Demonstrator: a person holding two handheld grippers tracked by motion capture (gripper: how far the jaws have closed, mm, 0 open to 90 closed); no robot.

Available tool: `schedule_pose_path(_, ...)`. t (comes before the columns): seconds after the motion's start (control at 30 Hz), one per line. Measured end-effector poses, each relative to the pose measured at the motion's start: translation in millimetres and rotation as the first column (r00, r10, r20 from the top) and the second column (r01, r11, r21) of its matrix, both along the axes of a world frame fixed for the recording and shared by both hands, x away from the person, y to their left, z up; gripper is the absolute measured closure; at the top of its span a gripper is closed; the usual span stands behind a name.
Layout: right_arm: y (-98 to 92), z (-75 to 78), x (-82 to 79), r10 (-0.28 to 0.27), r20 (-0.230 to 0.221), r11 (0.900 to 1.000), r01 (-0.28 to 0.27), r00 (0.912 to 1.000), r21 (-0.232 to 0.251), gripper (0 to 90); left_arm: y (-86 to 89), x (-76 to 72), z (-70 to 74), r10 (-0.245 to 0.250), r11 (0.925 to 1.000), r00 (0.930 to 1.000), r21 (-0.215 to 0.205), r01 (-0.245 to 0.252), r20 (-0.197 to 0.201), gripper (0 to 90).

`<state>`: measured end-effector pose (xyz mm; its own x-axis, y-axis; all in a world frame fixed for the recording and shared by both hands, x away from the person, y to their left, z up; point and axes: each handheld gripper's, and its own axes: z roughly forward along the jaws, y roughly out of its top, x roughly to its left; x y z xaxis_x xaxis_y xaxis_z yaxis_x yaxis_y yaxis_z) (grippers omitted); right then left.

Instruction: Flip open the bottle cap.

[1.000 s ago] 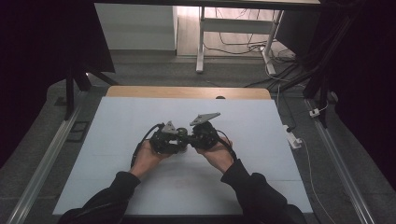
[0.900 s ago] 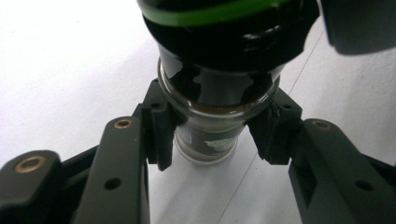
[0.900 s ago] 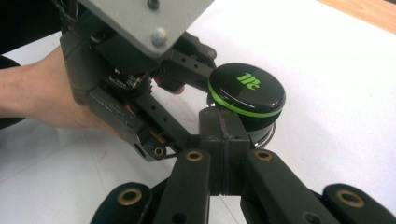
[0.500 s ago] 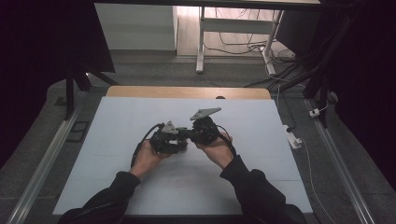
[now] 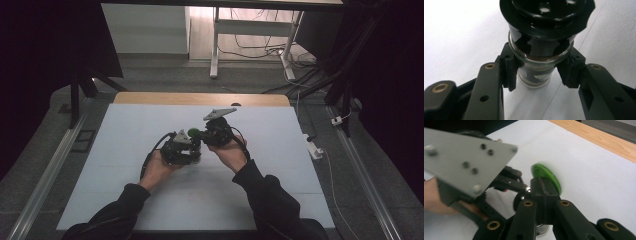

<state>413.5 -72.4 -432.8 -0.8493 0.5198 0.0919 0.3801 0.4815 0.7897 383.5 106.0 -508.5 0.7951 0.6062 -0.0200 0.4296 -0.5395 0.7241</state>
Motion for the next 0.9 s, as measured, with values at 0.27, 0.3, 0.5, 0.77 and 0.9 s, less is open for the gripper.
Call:
schedule_pose_path(0.27,-0.2,-7.5,10.3,-0.028,-0.021,1.000,0.028,0.9994,-0.014,88.9,0.5,0.2,-0.2,-0.001,1.0000,1.0000,-0.004,0.001,-0.003,53.5)
schedule_pose_path(0.3,-0.8,-8.0,10.5,-0.029,-0.022,1.000,0.028,0.9993,-0.010,88.8,0.4,0.1,-0.3,-0.001,1.0000,1.0000,-0.004,0.001,-0.001,53.5)
schedule_pose_path(0.5,-3.5,-3.4,6.5,-0.025,-0.007,1.000,0.025,0.9997,0.002,86.5,1.0,1.1,-0.5,0.005,0.9998,0.9999,-0.017,-0.005,-0.012,52.8)
schedule_pose_path(0.77,-9.1,1.2,-2.2,-0.013,-0.008,1.000,0.013,0.9999,0.004,77.1,6.7,0.9,3.8,0.012,0.9996,0.9993,-0.026,-0.013,-0.037,44.4)
schedule_pose_path(0.9,-11.9,3.3,-5.9,-0.002,-0.018,1.000,0.002,0.9998,0.007,72.2,14.3,0.2,9.4,0.021,0.9982,0.9974,-0.054,-0.024,-0.070,40.3)
